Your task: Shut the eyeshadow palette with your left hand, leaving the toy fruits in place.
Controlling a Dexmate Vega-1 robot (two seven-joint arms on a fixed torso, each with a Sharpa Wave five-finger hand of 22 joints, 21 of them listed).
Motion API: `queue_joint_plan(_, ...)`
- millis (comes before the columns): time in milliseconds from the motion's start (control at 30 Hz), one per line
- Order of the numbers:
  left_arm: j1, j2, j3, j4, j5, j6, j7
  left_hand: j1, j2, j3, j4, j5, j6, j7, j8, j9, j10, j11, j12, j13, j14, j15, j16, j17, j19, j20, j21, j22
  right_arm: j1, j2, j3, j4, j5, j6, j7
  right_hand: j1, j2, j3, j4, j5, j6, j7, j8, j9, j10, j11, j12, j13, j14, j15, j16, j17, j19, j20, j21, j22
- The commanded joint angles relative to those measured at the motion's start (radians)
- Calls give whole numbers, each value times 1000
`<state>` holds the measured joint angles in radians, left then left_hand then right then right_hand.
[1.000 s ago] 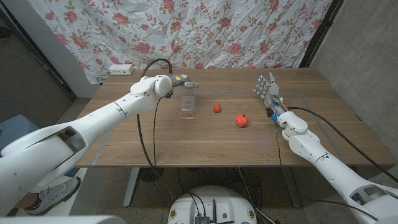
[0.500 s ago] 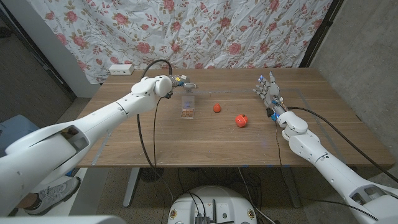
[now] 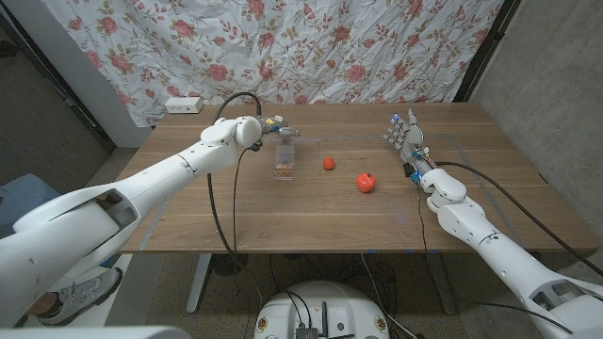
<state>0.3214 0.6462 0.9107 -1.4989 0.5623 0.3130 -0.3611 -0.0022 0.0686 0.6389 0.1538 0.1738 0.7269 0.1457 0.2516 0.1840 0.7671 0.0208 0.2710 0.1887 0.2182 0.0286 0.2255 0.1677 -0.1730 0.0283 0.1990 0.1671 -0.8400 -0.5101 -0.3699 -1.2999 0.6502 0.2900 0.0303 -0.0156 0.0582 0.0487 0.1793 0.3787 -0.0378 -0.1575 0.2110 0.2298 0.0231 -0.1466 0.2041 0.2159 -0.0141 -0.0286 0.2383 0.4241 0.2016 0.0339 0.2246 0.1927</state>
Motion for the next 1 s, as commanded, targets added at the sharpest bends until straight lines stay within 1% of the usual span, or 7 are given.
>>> queue_joint_plan(33, 1, 0, 13, -5, -4, -1, -9, 1, 59, -2, 0, 7, 32, 0, 7, 5, 30, -5, 7, 3, 30, -9, 4, 3, -19, 3, 0, 3, 0, 0, 0, 0, 0, 0, 0, 0, 98, -1, 6, 4, -1, -8, 6, 5, 1, -10, 6, 3, -4, -121, 3, 3, 7, 2, 7, 3)
queue_joint_plan(200, 10, 9, 15, -21, 9, 8, -5, -1, 59, -5, 4, 7, 58, -6, 8, 7, 78, -17, 14, 5, 79, -21, 11, 4, -13, 5, -2, 3, 0, 0, 0, 0, 0, 0, 0, 0, 98, -1, 6, 4, -1, -8, 5, 5, 0, -9, 5, 3, -4, -121, 3, 3, 7, 2, 7, 3)
queue_joint_plan(233, 10, 9, 13, -21, 7, 8, -7, -2, 60, -6, 5, 6, 65, -6, 9, 7, 92, -15, 16, 6, 92, -22, 13, 5, -11, 7, -2, 3, 0, 0, 0, 0, 0, 0, 0, 0, 98, -1, 6, 4, -2, -8, 5, 5, 0, -7, 5, 3, -3, -121, 3, 3, 7, 2, 7, 3)
queue_joint_plan(533, 19, 14, 8, -31, 15, 13, 5, -3, 61, -9, 8, 6, 88, -12, 10, 11, 131, -28, 20, 8, 143, -39, 20, 6, -2, 11, -3, 3, 0, 0, 0, 0, 0, 0, 0, 0, 98, -1, 6, 4, -1, -8, 6, 5, 1, -9, 6, 3, -4, -121, 3, 3, 7, 2, 7, 3)
queue_joint_plan(567, 18, 15, 10, -33, 17, 14, 1, -3, 62, -9, 8, 6, 93, -13, 11, 12, 137, -25, 21, 9, 151, -41, 21, 6, 1, 11, -3, 3, 0, 0, 0, 0, 0, 0, 0, 0, 98, -1, 6, 4, -2, -8, 5, 5, 2, -10, 6, 3, -4, -120, 3, 3, 7, 2, 7, 3)
queue_joint_plan(600, 17, 15, 11, -33, 19, 12, 0, -2, 62, -10, 9, 6, 97, -12, 11, 12, 144, -32, 22, 9, 157, -42, 22, 6, 1, 12, -3, 3, 0, 0, 0, 0, 0, 0, 0, 0, 98, -1, 6, 4, -2, -7, 5, 5, 1, -9, 6, 3, -4, -120, 3, 3, 8, 2, 7, 3)
queue_joint_plan(1000, 27, 22, 3, -48, 30, 14, 8, -3, 64, -13, 11, 6, 125, -13, 23, 28, 195, -40, 38, 26, 215, -60, 30, 9, 15, 13, -3, 3, 0, 0, 0, 0, 0, 0, 0, 0, 98, -1, 6, 4, 0, -7, 6, 5, 1, -10, 5, 3, -4, -121, 3, 3, 7, 2, 7, 3)
